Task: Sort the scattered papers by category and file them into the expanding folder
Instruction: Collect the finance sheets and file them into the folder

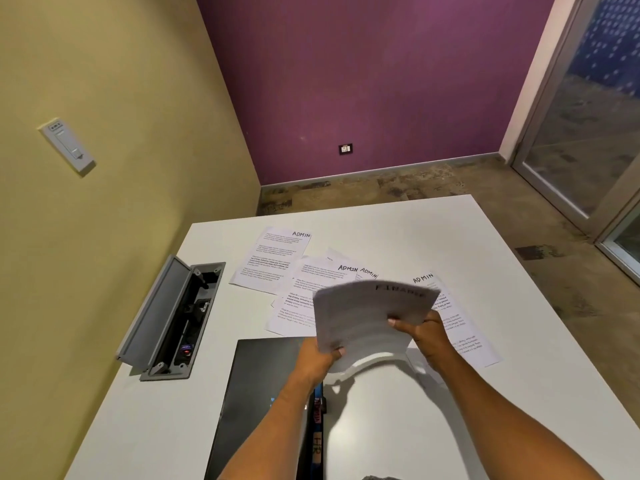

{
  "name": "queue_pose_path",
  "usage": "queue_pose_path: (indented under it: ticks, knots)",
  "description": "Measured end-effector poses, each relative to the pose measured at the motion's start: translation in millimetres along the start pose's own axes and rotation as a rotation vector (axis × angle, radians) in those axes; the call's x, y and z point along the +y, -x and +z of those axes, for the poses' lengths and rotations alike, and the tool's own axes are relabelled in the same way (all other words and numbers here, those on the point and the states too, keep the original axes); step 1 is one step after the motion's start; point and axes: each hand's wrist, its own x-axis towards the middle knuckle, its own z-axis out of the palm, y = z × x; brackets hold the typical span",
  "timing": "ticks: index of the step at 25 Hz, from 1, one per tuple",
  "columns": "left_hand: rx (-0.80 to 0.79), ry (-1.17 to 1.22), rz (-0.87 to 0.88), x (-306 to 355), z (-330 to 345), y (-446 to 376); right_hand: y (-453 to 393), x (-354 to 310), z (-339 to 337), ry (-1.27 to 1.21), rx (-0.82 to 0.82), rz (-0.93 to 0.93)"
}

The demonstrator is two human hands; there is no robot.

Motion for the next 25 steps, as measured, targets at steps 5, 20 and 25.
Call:
queue_pose_path:
  ticks: [5,20,25]
  knots:
    - [-0.079,-0.279,-0.035,-31.3,4.2,3.4,11.5,28.3,-14.3,0.185,-0.127,0.114]
    - [-0.084,0.053,-0.053,-9.5,0.8,0.7,-8.5,10.2,2.3,0.011,0.159,0.008]
    - [0.108,0.089,-0.014,-1.9,3.2,5.0,2.4,14.9,-6.8,-0.048,-0.111,0.204]
